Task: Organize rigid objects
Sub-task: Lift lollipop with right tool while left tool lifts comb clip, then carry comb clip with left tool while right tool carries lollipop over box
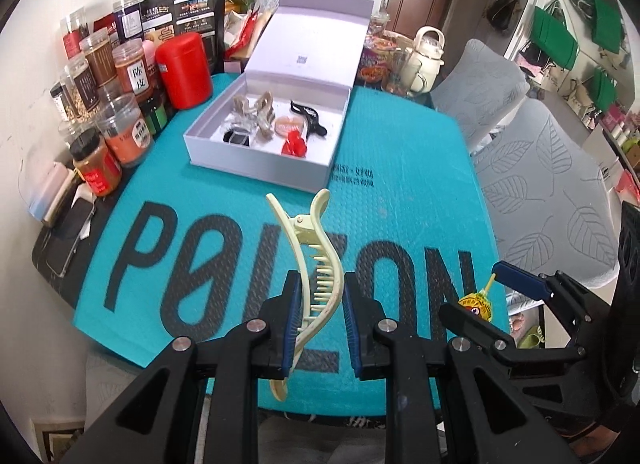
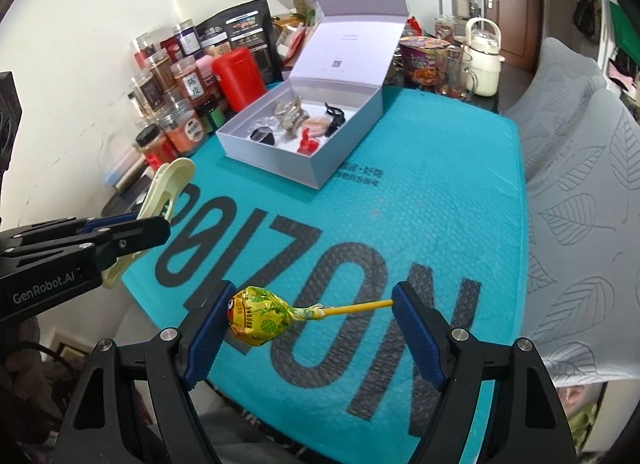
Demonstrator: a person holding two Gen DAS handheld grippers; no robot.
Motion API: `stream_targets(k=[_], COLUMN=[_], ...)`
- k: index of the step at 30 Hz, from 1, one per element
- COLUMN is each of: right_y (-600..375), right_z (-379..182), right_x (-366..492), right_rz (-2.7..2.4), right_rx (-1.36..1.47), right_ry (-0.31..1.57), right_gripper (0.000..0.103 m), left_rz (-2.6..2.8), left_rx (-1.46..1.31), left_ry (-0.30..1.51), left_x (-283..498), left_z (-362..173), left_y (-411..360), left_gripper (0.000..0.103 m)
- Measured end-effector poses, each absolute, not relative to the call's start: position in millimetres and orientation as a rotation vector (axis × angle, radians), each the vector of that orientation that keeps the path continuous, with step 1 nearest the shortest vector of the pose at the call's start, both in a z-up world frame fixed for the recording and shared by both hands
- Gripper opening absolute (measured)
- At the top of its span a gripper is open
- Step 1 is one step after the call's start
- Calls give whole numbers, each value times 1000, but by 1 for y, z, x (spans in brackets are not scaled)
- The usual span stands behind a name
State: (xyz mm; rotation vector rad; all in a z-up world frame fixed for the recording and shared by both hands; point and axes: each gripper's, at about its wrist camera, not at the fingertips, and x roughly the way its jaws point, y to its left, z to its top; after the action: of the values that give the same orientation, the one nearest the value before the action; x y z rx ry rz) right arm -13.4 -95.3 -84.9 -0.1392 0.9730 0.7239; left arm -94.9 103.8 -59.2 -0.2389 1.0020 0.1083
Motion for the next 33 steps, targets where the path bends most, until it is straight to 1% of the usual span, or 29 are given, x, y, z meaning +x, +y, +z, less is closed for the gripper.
stream_targets(k=[18, 33], right_y=[-35, 8], right_z=[-49, -38], right_x=[20, 69], right_rz=[699, 665], right_rx=[-128, -112], right_ry=[884, 855], right_gripper=[80, 80], left_rz=[39, -18], left_rx=[-190, -139], left_ry=[928, 909], left_x=[-41, 13], left_z=[-28, -24], left_y=[155, 184], left_gripper=[20, 20])
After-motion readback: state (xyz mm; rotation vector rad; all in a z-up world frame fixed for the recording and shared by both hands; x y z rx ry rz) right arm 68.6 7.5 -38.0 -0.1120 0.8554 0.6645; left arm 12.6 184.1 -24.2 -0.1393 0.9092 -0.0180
